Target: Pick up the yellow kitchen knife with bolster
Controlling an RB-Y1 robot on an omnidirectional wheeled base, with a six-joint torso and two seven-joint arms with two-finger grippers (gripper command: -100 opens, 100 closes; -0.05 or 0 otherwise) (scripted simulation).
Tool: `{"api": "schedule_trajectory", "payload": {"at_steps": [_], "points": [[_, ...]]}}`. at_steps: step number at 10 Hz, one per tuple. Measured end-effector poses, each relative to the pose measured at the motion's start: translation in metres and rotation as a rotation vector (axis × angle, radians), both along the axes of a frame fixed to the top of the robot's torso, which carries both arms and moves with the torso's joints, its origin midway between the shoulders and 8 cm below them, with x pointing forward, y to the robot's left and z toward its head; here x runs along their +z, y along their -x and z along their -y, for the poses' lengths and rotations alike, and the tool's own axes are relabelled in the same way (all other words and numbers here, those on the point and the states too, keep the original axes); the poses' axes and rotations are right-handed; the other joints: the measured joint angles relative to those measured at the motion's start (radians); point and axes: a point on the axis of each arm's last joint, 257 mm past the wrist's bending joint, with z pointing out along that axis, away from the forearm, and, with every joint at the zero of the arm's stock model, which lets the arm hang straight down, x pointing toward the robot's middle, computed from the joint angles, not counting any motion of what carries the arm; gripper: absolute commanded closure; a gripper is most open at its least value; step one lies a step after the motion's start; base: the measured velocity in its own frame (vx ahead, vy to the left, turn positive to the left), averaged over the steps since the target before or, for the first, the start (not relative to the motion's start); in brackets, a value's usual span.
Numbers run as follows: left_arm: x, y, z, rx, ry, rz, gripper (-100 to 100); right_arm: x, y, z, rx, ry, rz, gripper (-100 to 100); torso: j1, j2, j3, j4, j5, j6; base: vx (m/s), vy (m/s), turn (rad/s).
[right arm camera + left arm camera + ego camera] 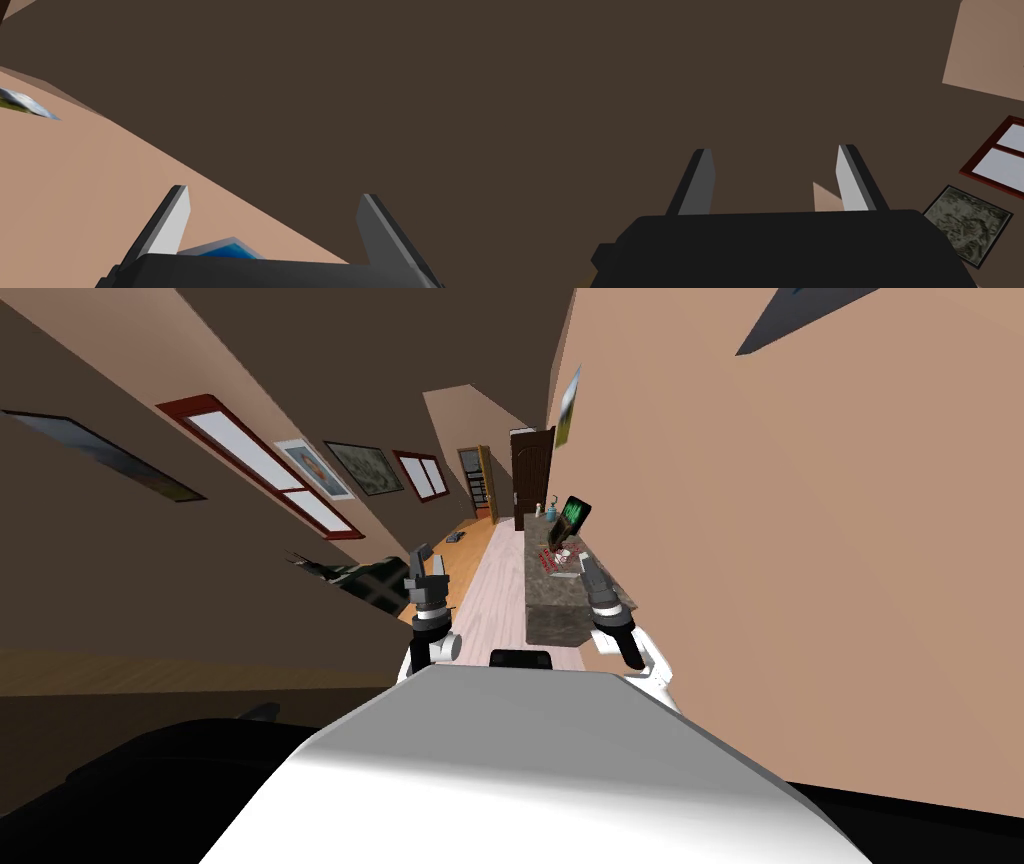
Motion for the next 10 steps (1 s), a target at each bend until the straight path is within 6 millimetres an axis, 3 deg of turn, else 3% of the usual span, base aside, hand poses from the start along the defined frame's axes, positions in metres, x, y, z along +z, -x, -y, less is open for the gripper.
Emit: {"api": "schedule_trajectory", "payload": {"at_steps": [5,10], "points": [[0.000,0.000,0.000,0.000,0.000,0.000,0,-0.039,-0.017,-0.009,-0.052,0.263,0.023,-100,-0.001,-0.004,-0.002,-0.001,0.000,0.000,0.034,0.107,0.062],[0.000,0.000,0.000,0.000,0.000,0.000,0,-0.084,-0.036,0.000,-0.107,0.518,0.037,-100,-0.005,-0.003,-0.001,0.000,-0.001,0.001,0.029,0.094,0.050]]}}
